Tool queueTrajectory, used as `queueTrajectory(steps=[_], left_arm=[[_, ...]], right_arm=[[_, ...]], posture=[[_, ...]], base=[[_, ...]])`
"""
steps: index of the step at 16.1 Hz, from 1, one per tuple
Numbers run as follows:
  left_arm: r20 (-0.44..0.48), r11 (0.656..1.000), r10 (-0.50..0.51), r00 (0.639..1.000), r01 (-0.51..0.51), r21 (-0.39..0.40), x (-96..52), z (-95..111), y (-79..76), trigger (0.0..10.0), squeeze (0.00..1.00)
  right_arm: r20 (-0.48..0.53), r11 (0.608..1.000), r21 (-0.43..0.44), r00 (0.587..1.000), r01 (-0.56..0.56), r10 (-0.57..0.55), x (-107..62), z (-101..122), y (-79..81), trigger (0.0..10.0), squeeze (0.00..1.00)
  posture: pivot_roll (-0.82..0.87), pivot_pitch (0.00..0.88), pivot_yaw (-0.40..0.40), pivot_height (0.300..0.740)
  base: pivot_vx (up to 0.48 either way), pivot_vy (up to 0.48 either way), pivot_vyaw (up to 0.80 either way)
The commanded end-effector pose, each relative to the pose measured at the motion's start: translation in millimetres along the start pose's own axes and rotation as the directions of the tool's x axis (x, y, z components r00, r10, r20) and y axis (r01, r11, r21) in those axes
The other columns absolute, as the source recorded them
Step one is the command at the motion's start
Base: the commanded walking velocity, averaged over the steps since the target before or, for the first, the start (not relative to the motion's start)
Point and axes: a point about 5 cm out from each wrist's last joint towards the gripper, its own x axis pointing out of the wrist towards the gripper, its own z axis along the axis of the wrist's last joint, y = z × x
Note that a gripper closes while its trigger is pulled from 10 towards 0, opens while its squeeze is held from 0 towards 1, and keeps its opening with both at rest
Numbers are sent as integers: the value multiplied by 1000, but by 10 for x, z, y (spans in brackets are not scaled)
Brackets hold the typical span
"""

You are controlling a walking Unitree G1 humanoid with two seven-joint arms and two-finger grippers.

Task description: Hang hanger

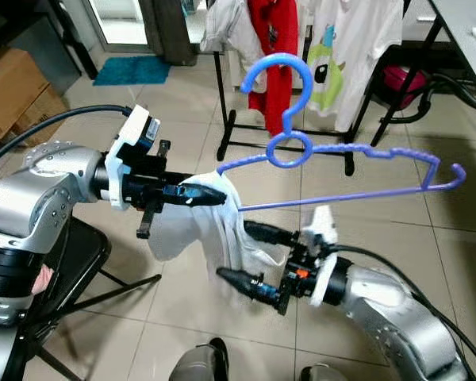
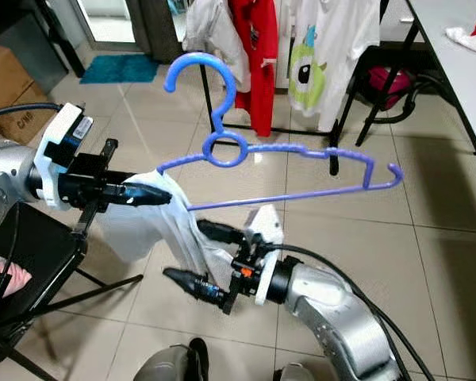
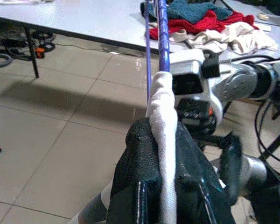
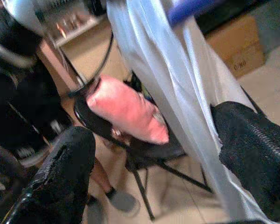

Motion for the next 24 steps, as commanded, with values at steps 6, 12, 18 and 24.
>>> queueTrajectory(steps=[6, 12, 18, 24], left_arm=[[-8, 999, -24, 1000, 24, 46, -36, 125, -9, 0, 0], [-14, 999, -19, 1000, 19, 36, -57, 111, -17, 0, 0], [-28, 999, -23, 999, 24, 33, -61, 119, -25, 0, 0], [-37, 999, -24, 999, 25, 35, -62, 141, -9, 0, 0]], right_arm=[[-142, 996, -79, 990, -33, 22, -26, -215, -45, 10000, 0], [-123, 989, -122, 988, 81, -96, -132, -238, -202, 10000, 0], [-157, 991, -120, 985, 56, -75, -252, -290, -215, 10000, 0], [-166, 987, -131, 980, 90, -111, -295, -334, -283, 10000, 0]], posture=[[48, 187, 111, 740], [54, 187, 112, 740], [58, 185, 114, 740], [70, 180, 117, 740]], base=[[0, 0, 0], [0, 0, 0], [0, 0, 0], [0, 0, 0]])
